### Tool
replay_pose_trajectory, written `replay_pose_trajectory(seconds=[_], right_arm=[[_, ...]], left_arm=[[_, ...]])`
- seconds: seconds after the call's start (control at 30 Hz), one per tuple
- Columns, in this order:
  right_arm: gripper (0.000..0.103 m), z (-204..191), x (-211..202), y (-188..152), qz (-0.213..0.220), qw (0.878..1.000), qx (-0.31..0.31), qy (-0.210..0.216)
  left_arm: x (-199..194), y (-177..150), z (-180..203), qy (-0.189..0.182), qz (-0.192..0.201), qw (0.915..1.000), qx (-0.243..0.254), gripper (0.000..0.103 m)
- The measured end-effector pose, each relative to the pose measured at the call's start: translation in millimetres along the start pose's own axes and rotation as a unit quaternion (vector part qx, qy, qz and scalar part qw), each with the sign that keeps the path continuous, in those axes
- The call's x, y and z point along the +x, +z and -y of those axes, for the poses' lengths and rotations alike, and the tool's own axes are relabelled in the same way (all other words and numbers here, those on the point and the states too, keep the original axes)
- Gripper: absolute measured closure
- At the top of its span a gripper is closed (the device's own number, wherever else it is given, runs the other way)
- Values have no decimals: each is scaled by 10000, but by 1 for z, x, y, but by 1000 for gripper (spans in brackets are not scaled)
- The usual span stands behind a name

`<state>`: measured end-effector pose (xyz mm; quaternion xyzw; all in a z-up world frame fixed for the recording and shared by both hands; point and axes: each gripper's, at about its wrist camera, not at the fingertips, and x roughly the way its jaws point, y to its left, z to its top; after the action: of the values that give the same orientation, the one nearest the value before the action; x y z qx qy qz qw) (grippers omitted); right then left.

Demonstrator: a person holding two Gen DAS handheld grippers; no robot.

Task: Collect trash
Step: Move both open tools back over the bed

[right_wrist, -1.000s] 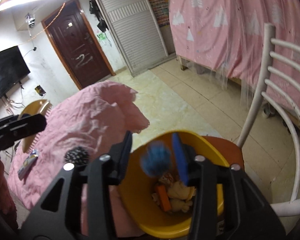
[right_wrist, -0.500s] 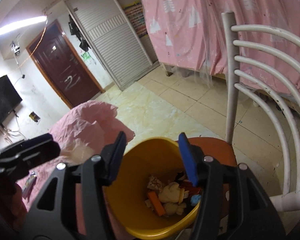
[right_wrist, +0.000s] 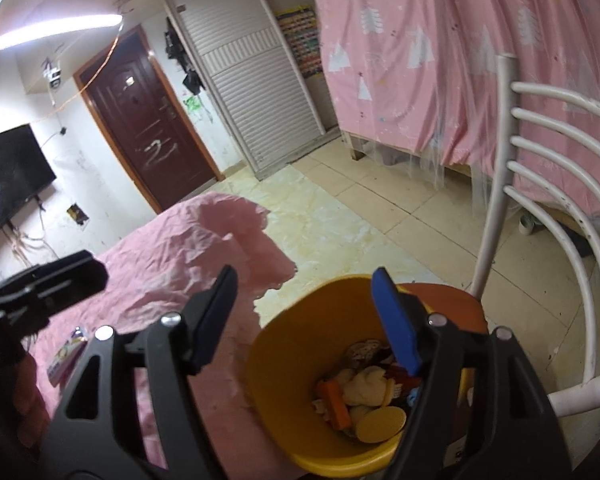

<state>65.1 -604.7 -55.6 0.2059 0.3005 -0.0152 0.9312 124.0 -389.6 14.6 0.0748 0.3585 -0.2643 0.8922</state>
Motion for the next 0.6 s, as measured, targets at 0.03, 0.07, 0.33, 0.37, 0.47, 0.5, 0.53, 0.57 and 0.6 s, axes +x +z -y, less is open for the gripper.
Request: replay_pose_trajectory(seconds=[0.03, 0.07, 0.33, 0.37, 0.47, 0.5, 0.53, 0.57, 0.6], right_arm=[[36, -8, 1, 0, -6, 10000, -47, 40], [36, -17, 2, 0, -4, 9999, -117, 77], [32, -93, 9, 0, -16, 9968, -660, 441], [32, -103, 11, 0, -27, 9962, -730, 485], [31, -132, 13, 0, -59, 9937, -946, 599], [31, -139, 14, 0, -59, 9930, -1000, 625], [30, -148, 14, 0, -64, 9922, -1058, 662], [28, -156, 15, -1, -72, 9913, -1111, 699], [25, -165, 16, -1, -68, 9904, -1170, 731]], left_arm=[[-5, 0, -8, 58, 40, 10000, -36, 34], [-11, -2, -16, 121, 95, 9999, -77, 34], [-58, -10, -80, 620, 458, 9957, -508, 32], [-63, -11, -88, 671, 491, 9949, -570, 32], [-79, -16, -112, 838, 603, 9918, -748, 32], [-84, -18, -117, 893, 634, 9908, -799, 32], [-88, -21, -124, 952, 666, 9896, -851, 32], [-93, -23, -131, 1019, 704, 9883, -895, 32], [-98, -26, -137, 1092, 741, 9870, -919, 32]])
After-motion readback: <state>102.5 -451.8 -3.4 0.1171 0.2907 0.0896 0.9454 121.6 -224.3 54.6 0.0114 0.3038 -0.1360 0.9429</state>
